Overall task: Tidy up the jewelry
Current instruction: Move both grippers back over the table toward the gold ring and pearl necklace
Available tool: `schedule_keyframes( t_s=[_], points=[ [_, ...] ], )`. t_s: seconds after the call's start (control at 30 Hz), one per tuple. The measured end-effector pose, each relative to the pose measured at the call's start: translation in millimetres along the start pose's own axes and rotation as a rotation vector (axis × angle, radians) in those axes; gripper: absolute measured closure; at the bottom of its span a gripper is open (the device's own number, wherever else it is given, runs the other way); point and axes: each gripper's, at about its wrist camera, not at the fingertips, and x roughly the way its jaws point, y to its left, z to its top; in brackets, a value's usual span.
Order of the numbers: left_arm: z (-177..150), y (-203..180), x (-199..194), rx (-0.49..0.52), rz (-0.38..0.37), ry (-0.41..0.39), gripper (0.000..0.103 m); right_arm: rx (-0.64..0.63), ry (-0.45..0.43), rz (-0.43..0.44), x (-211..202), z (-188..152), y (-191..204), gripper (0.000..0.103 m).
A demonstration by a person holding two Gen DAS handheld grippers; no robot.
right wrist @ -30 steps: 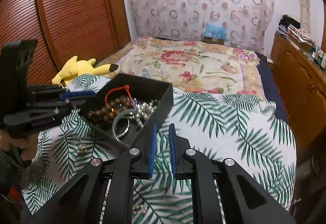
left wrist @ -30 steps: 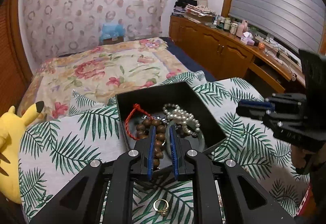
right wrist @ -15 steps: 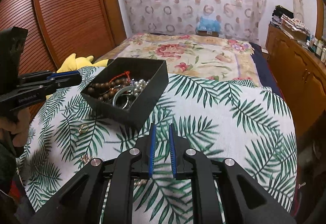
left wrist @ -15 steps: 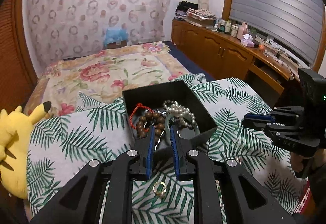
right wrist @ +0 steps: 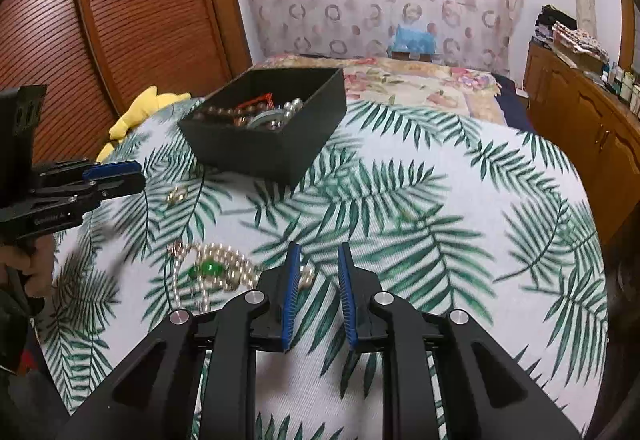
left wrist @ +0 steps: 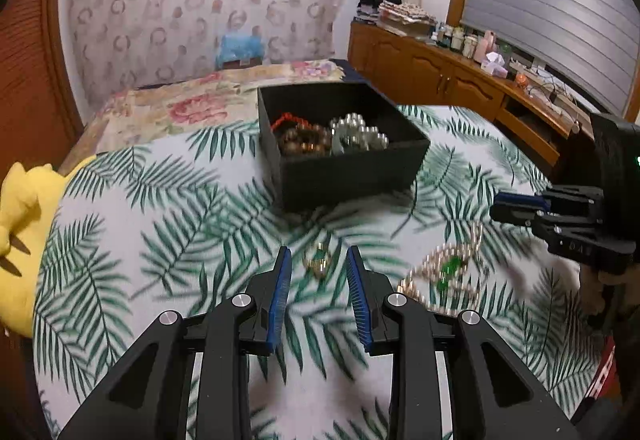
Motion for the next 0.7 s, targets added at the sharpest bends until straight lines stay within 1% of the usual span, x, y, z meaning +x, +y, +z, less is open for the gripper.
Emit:
schedule_keyframes(
  t_s=[0.13, 0.23, 0.3, 0.37, 0.5, 0.6, 0.7],
  points=[
    [-10.6, -1.0, -4.6, -0.010, -0.001, 0.000, 0.075, -0.024, 0.033, -0.005, 9.5, -2.8, 4.7, 0.082],
    [-16.7, -4.3, -8.5, -0.007, -0.003, -0.001, 0.074, -0.047, 0.039, -0.013, 12.7, -0.1, 10.1, 0.082],
    [-20.5, -6.2, -12.3, 0.000, -0.001, -0.005, 0.070, -0.065, 0.057, -0.038, 19.7, 3.0, 12.7, 0.082],
    [-23.4, -7.6, -16.7, 0.002, -0.002, -0.011, 0.070, -0.062, 0.057, -0.040, 20.7, 5.3, 13.0, 0.082],
    [-27.0, -9.1, -22.2, -0.002, -0.005, -0.022, 0.069, -0.066, 0.071, -0.100, 23.2, 11.2, 13.9, 0.082],
    [-30.7, -11.1, -26.0, -0.003, -0.007, -0.031, 0.069, -0.056, 0.081, -0.100, 20.5, 9.7, 13.5, 0.082],
    [-34.9, -13.3, -29.3, -0.001, -0.004, -0.037, 0.069, -0.066, 0.086, -0.080, 17.3, 5.7, 17.2, 0.082]
  ],
)
